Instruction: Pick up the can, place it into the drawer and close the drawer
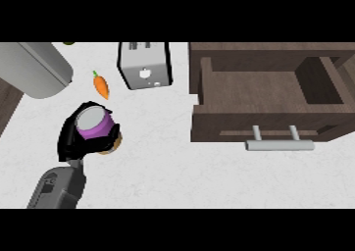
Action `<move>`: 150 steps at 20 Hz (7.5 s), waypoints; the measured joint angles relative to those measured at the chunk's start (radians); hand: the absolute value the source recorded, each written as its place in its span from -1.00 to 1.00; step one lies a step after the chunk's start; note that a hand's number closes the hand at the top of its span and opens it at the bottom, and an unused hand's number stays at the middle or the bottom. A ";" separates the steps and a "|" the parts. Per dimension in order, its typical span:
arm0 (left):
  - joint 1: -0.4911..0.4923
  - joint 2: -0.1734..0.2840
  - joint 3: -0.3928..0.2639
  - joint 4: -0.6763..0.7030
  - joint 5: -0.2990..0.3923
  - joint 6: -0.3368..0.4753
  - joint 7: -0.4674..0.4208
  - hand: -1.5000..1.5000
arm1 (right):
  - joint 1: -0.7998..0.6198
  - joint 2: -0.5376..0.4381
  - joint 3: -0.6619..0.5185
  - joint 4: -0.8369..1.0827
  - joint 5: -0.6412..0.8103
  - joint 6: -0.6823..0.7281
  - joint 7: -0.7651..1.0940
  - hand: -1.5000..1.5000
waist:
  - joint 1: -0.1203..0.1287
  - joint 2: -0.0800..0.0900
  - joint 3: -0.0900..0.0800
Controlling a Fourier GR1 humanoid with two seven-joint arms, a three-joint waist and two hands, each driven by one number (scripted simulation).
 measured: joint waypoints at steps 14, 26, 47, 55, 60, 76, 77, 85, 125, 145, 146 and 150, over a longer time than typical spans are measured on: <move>-0.203 -0.069 -0.158 -0.247 -0.102 0.140 0.332 1.00 | 0.012 0.003 0.022 -0.023 0.015 -0.025 -0.003 -1.00 | -0.003 0.000 0.000; -0.535 -0.102 -0.284 -0.187 -0.153 0.323 0.539 1.00 | -0.008 -0.020 -0.033 0.030 -0.020 -0.001 -0.032 -1.00 | -0.011 0.002 0.000; -1.114 -0.105 -0.350 0.364 0.037 0.493 0.541 1.00 | -0.044 -0.031 -0.044 0.032 -0.021 0.012 0.002 -1.00 | -0.036 0.008 0.001; -1.201 -0.105 -0.439 0.526 0.158 0.529 0.473 1.00 | -0.098 -0.036 -0.043 0.078 -0.012 0.007 -0.008 -1.00 | -0.055 0.013 0.002; -1.228 -0.105 -0.470 0.615 0.214 0.521 0.429 1.00 | -0.098 -0.020 -0.016 0.069 0.018 -0.001 -0.004 -1.00 | -0.065 0.017 0.002; -1.209 -0.105 -0.654 0.727 0.311 0.604 0.315 1.00 | -0.157 -0.038 -0.013 0.083 0.015 -0.005 0.022 -1.00 | -0.102 0.026 0.003; -1.204 -0.105 -0.662 0.733 0.315 0.611 0.305 1.00 | -0.160 -0.039 -0.009 0.082 0.017 -0.004 0.024 -1.00 | -0.107 0.028 0.003; -1.195 -0.105 -0.713 0.766 0.347 0.664 0.282 -1.00 | -0.187 -0.035 0.011 0.086 0.043 -0.016 0.024 -1.00 | -0.122 0.032 0.003; -1.198 -0.103 -0.710 0.691 0.559 0.799 0.189 -1.00 | -0.349 -0.244 0.310 0.209 0.924 -0.116 -0.105 -1.00 | -0.019 0.011 0.000; -1.059 0.150 -0.736 0.348 0.447 0.765 0.433 -1.00 | -0.622 -0.155 0.273 0.895 1.206 -0.527 -0.205 -1.00 | 0.045 -0.018 -0.017; -1.044 0.166 -0.736 0.325 0.445 0.760 0.441 -1.00 | -0.639 -0.157 0.261 0.938 1.205 -0.543 -0.215 -1.00 | 0.049 -0.016 -0.015; -1.006 0.223 -0.743 0.238 0.428 0.763 0.491 -1.00 | -0.728 -0.153 0.234 1.092 1.247 -0.618 -0.220 -1.00 | 0.056 -0.014 -0.014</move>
